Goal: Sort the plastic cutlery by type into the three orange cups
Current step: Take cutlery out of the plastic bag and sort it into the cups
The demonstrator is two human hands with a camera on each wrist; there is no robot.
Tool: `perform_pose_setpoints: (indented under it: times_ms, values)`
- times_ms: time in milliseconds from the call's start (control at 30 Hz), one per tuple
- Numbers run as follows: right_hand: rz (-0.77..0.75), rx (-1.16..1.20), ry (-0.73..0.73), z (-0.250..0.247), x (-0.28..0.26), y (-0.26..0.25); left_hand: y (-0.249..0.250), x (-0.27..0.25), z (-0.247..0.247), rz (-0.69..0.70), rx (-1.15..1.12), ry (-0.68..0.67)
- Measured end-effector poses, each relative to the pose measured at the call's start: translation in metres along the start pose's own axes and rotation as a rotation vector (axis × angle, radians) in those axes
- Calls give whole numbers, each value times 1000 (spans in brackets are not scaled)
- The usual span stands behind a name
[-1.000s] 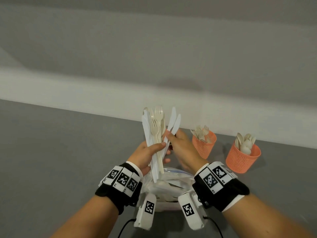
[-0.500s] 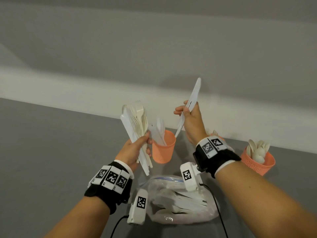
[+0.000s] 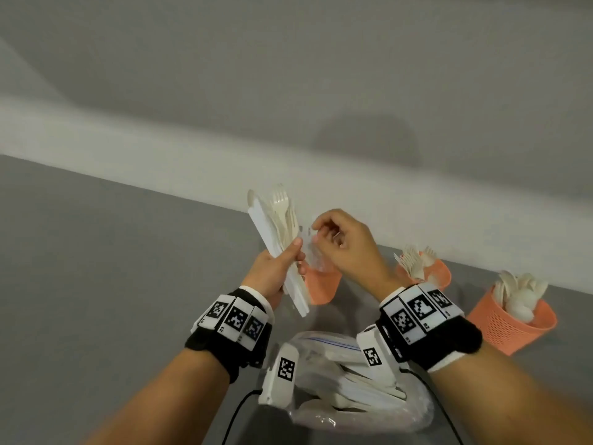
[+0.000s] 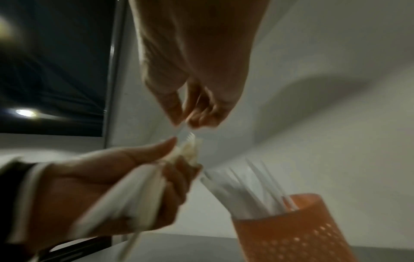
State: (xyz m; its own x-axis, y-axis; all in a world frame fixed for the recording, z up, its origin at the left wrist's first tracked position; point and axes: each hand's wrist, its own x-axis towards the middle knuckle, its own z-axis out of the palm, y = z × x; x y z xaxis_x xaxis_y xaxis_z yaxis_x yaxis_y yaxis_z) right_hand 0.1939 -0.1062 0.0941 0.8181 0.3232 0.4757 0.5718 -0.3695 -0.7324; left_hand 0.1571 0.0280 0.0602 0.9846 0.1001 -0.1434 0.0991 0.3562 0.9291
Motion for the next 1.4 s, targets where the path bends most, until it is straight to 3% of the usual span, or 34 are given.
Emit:
perform_pose_setpoints:
  times_ms: [67,133,267,433,733,1033,1400]
  values:
    - [55,-91,-295,3,-9,-15,0,1,5,-14,-14,-15]
    - [83,-256,-435,8,-14,-19,2,1,8,-29,-9,-34]
    - [115,-368,-416,9,-15,-22,6,-1,13,-21,-53,-97]
    - [203,-338,-421,6,-15,-19,8,-2,14,-2,-151,-164]
    - [399,47,-384,9,-23,-11,7,-5,11,90,12,-234]
    - [503,236,-418,5,-27,-4,4,-6,16,137,122,-134]
    - [561,259,-498,-1,-32,2,5,1,17,99,3,-1]
